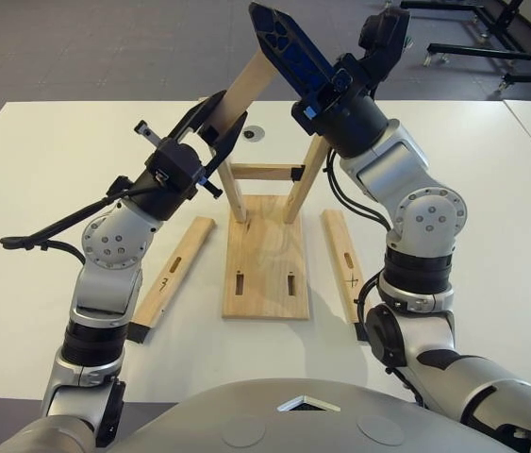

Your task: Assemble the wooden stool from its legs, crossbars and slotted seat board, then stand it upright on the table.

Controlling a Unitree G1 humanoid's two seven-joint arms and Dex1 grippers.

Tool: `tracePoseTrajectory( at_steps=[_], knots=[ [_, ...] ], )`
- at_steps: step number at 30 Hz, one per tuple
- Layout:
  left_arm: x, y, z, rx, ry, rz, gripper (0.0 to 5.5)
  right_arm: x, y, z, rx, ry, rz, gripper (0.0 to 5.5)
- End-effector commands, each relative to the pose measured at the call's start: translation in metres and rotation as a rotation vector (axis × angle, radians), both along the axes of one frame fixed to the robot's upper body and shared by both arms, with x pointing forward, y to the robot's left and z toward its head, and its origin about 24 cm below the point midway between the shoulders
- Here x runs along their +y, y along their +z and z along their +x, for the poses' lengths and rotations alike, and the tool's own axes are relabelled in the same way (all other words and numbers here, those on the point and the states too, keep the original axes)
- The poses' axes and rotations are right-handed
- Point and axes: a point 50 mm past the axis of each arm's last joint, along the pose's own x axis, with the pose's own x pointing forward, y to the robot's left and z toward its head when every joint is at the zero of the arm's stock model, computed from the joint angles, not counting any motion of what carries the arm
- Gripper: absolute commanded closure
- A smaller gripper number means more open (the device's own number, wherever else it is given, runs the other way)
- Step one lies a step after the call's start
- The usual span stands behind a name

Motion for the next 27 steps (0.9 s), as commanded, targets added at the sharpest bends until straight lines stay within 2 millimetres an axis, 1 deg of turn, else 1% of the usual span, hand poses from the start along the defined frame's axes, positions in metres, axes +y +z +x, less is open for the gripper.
tracePoseTrajectory(
  at_steps=[1,3,9,12,15,21,23,24,27],
  knots=[
    [0.001,-0.001,0.000,-0.007,0.006,0.029,4.23,0.002,0.006,-0.001,-0.030,0.012,0.000,3.18],
    [0.002,-0.001,0.001,-0.010,0.012,0.026,4.23,0.002,0.007,-0.002,-0.034,0.020,0.004,3.44],
    [0.003,-0.002,0.000,-0.001,0.021,0.006,4.23,0.002,0.007,-0.003,-0.042,0.031,0.010,4.49],
    [0.002,-0.002,-0.001,0.002,0.016,-0.002,4.23,0.001,0.007,-0.002,-0.040,0.012,0.004,4.87],
    [0.001,-0.002,-0.001,-0.002,0.020,0.000,4.23,0.001,0.007,0.000,-0.043,0.004,0.001,5.02],
    [0.002,-0.001,0.002,-0.005,0.047,-0.007,4.23,0.001,0.007,0.000,-0.053,-0.008,-0.006,5.08],
    [0.006,0.000,0.003,-0.007,0.083,-0.026,4.23,0.000,0.008,0.000,-0.053,-0.011,-0.005,5.08],
    [0.007,0.001,0.003,-0.009,0.097,-0.038,3.87,0.000,0.008,0.001,-0.051,-0.016,-0.004,5.08],
    [0.013,0.001,0.001,-0.013,0.147,-0.064,3.45,-0.004,0.011,0.004,-0.042,-0.037,0.006,5.11]
  ],
)
